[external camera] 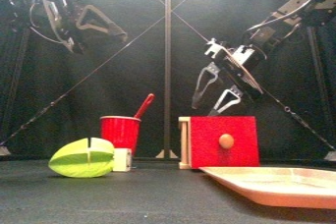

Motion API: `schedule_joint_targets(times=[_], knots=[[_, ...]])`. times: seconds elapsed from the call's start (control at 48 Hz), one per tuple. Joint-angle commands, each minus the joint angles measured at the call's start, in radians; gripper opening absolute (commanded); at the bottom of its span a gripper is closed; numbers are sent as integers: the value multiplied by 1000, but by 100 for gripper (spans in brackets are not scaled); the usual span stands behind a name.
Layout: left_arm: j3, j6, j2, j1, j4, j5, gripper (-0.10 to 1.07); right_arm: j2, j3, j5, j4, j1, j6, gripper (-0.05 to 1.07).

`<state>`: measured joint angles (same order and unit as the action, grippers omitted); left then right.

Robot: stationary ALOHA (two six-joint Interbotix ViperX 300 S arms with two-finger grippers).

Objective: Put carrot top in drawer

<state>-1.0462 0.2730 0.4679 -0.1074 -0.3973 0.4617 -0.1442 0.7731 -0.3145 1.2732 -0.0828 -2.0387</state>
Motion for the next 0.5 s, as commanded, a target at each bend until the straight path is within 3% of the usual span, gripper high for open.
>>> schedule_joint_targets(times=[0.0,0.479], knots=[[11,0,2,-2,2,9,49,-14,-28,0,0,-2,2,92],[12,0,0,-2,2,9,49,-12,-35,2,-3,6,2,92]])
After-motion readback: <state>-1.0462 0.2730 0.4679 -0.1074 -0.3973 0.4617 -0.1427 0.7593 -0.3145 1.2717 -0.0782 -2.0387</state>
